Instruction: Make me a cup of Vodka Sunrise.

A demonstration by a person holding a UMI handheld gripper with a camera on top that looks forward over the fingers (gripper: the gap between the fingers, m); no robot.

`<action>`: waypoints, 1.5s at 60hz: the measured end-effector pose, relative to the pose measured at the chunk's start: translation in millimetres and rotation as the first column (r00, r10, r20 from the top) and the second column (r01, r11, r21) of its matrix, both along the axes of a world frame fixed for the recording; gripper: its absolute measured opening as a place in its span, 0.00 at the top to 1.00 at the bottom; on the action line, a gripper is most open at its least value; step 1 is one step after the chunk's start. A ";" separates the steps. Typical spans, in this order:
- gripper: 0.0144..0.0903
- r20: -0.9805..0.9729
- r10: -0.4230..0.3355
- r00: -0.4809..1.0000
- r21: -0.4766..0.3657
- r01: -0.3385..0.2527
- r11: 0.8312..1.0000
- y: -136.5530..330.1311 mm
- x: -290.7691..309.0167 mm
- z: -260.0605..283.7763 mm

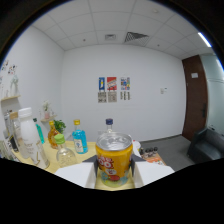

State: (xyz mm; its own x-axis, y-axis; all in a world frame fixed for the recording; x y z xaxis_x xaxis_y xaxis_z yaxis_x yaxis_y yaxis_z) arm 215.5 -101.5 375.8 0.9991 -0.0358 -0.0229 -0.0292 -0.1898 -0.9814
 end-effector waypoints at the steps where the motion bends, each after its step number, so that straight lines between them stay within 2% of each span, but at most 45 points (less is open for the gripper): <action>1: 0.48 0.000 -0.003 1.000 0.005 0.003 1.000 0.5 0.5 0.8; 22: 0.52 -0.002 -0.016 1.000 0.015 0.016 1.000 -8.5 1.7 8.4; 32: 0.52 0.004 -0.041 0.999 0.066 0.040 0.997 -43.4 3.1 43.0; 40: 0.52 -0.047 -0.027 0.999 0.068 0.030 0.997 -81.7 -12.1 44.7; 47: 0.53 -0.069 -0.021 0.997 0.028 0.023 0.999 -110.3 -30.4 10.3; 55: 0.53 -0.124 -0.013 0.992 -0.070 0.004 0.998 -127.8 -62.3 -63.2; 61: 0.52 -0.100 -0.016 0.995 -0.147 0.001 0.989 -132.6 -80.8 -124.0; 70: 0.53 0.046 0.004 0.999 -0.222 0.006 0.975 -128.3 -98.2 -178.6; 76: 0.53 0.252 0.032 0.967 -0.240 0.031 0.970 -123.1 -98.2 -191.3; 90: 0.53 0.706 0.127 0.697 -0.227 0.053 0.972 -109.9 -89.6 -185.4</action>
State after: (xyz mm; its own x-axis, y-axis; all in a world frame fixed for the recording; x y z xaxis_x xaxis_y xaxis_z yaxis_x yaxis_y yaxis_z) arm 126.0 -211.4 190.5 0.7104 0.0880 0.6983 0.6719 -0.3802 -0.6356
